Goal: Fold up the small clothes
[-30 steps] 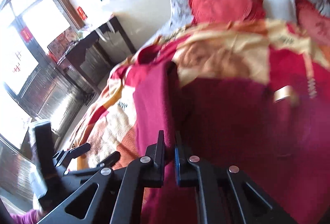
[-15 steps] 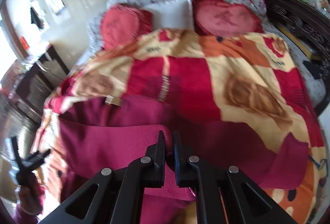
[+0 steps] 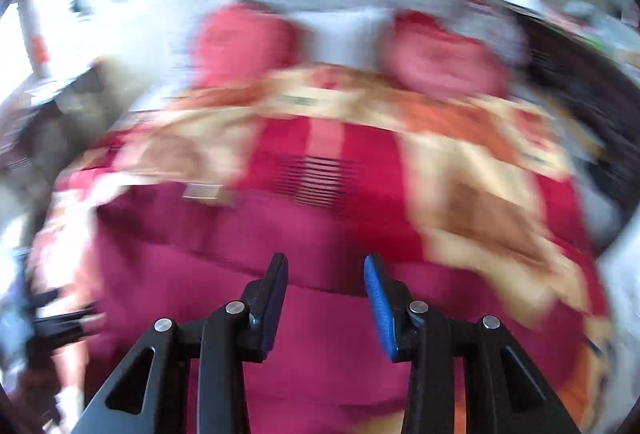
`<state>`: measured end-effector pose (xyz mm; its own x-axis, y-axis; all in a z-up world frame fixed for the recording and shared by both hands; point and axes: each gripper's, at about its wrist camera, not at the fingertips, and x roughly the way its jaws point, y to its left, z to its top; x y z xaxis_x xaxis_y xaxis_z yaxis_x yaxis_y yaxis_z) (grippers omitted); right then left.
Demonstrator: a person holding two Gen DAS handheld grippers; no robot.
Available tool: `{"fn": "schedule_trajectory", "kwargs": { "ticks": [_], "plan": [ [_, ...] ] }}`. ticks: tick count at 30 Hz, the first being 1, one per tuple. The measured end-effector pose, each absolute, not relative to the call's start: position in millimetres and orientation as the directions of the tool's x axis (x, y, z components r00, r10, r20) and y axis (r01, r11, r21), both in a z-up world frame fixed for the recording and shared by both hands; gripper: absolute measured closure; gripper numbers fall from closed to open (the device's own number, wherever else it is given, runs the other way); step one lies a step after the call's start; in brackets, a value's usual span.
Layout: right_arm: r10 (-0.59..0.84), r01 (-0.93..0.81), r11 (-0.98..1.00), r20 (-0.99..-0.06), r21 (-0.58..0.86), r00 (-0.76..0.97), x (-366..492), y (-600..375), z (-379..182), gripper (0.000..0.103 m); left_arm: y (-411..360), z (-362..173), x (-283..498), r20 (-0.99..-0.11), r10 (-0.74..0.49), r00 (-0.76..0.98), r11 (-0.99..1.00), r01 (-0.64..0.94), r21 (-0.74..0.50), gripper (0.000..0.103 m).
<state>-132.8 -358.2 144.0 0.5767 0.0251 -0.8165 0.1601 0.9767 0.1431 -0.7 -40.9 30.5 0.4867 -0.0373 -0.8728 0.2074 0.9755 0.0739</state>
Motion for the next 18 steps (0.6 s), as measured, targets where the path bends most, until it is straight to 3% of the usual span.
{"fn": "schedule_trajectory", "kwargs": {
  "ticks": [3,6,11,15,16,18],
  "plan": [
    [0.253,-0.069,0.964,-0.8,0.258,0.544,-101,-300,141,0.065,-35,31,-2,-0.872,-0.041,0.488,0.979,0.194,0.063,0.011],
    [0.375,-0.229,0.927,-0.783,0.298,0.497,-63,-241,128,0.065,-29,31,-7,-0.87,-0.03,0.492,0.978,0.194,0.076,0.012],
    [0.448,-0.367,0.878,-0.797,0.307,0.405,-6,-178,101,0.065,-19,18,-9,-0.889,-0.019,0.457,0.979,0.19,0.077,0.012],
    [0.424,-0.429,0.865,-0.835,0.259,0.351,17,-146,81,0.065,-13,14,-11,-0.891,-0.039,0.452,0.98,0.192,0.054,0.012],
    [0.412,-0.438,0.864,-0.848,0.247,0.334,22,-142,75,0.067,-11,15,-11,-0.89,-0.047,0.453,0.981,0.191,0.045,0.012],
    [0.412,-0.451,0.858,-0.853,0.245,0.32,29,-140,66,0.093,-7,16,-11,-0.89,-0.056,0.453,0.982,0.185,0.032,0.012]
  ]
}}
